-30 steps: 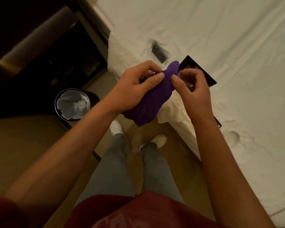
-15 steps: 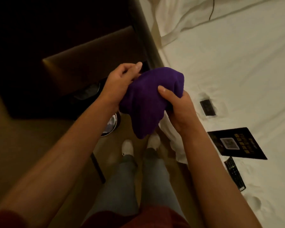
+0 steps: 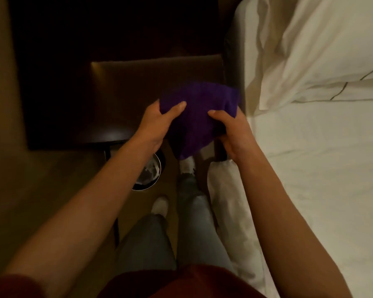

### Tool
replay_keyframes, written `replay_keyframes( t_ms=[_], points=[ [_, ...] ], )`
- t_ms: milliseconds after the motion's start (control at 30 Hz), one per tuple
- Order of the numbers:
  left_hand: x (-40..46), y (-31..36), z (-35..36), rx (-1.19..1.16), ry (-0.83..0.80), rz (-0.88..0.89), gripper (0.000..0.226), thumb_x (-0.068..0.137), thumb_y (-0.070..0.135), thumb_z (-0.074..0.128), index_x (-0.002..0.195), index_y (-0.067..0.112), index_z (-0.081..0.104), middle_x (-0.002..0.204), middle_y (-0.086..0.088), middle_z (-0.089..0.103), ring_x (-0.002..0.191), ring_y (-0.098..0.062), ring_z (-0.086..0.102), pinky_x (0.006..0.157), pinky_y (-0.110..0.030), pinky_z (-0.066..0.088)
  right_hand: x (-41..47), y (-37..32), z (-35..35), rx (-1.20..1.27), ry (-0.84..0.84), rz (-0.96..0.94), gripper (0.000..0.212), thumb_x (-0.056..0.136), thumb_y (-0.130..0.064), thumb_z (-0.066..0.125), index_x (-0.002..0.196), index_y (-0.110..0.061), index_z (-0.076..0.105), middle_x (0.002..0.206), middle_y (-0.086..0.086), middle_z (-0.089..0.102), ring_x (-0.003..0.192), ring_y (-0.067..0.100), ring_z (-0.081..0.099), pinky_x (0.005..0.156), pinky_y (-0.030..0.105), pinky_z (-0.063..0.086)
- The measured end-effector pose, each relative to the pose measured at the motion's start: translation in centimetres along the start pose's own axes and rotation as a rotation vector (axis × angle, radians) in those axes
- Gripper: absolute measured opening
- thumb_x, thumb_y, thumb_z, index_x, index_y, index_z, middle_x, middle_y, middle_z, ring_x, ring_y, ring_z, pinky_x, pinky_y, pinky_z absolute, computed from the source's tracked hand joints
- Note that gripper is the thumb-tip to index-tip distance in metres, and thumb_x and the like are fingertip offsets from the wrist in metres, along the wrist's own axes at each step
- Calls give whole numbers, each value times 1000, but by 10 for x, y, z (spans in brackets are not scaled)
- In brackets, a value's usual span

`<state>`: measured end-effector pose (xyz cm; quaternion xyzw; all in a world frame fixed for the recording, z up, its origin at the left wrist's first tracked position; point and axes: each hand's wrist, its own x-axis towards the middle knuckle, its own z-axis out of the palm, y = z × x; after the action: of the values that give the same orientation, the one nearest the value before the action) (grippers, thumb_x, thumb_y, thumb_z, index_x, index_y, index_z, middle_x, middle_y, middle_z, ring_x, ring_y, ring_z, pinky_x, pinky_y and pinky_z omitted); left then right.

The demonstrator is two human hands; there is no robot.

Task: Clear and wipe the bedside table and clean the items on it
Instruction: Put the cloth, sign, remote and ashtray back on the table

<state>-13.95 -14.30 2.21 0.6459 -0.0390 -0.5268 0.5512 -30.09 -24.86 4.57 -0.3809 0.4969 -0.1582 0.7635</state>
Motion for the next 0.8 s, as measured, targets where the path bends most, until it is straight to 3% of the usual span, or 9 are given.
replay_keyframes(
  t_ms=[100, 300, 367, 500, 600, 700, 800],
  points=[
    [34, -2, 10, 3, 103, 49, 31, 87, 28, 79, 115, 31, 67, 123, 0, 73, 114, -17, 70, 101, -46, 56, 39, -8, -9, -251, 76, -55, 49, 88, -6, 76, 132, -21, 58, 122, -1, 72, 109, 15, 72, 95, 39, 60],
    [86, -9, 35, 80, 239, 62, 22, 92, 33, 73, 114, 33, 69, 115, 8, 73, 105, -9, 71, 94, -39, 60, 101, -12, -21, -564, 197, -54, 49, 91, -27, 78, 134, -13, 61, 116, -4, 70, 98, 6, 68, 91, 29, 58],
    [97, -9, 41, 138, 307, 74, 33, 95, 34, 70, 126, 24, 66, 115, 9, 71, 105, -7, 70, 92, -35, 59, 112, -13, -22, -598, 173, -15, 56, 91, -34, 77, 140, -16, 56, 118, -8, 67, 100, 6, 66, 91, 26, 57],
    [104, -5, 44, 373, 333, 143, 52, 98, 30, 65, 147, 22, 49, 143, 1, 56, 130, -15, 55, 109, -37, 49, 116, -11, -26, -739, 155, -114, 66, 90, -25, 77, 148, -15, 46, 124, -11, 60, 108, 8, 61, 83, 13, 48],
    [100, -4, 40, 589, 321, 226, 67, 96, 26, 68, 155, 21, 36, 153, -4, 43, 140, -17, 44, 117, -32, 38, 116, -9, -27, -836, 179, -206, 64, 89, -14, 74, 148, -14, 48, 135, 3, 62, 119, 17, 62, 97, 28, 52],
    [90, -6, 32, 781, 444, 218, 78, 89, 37, 74, 154, 21, 34, 151, -8, 39, 138, -21, 43, 108, -29, 38, 119, -11, -24, -852, 211, -218, 65, 89, -15, 74, 149, -15, 49, 138, 7, 61, 123, 19, 61, 103, 32, 50],
    [76, -8, 22, 818, 517, 173, 61, 87, 46, 74, 134, 18, 47, 126, -3, 52, 110, -15, 57, 88, -28, 51, 121, -16, -21, -900, 316, -224, 70, 85, -25, 77, 148, -14, 48, 139, 7, 55, 123, 20, 58, 100, 31, 50]
  ],
)
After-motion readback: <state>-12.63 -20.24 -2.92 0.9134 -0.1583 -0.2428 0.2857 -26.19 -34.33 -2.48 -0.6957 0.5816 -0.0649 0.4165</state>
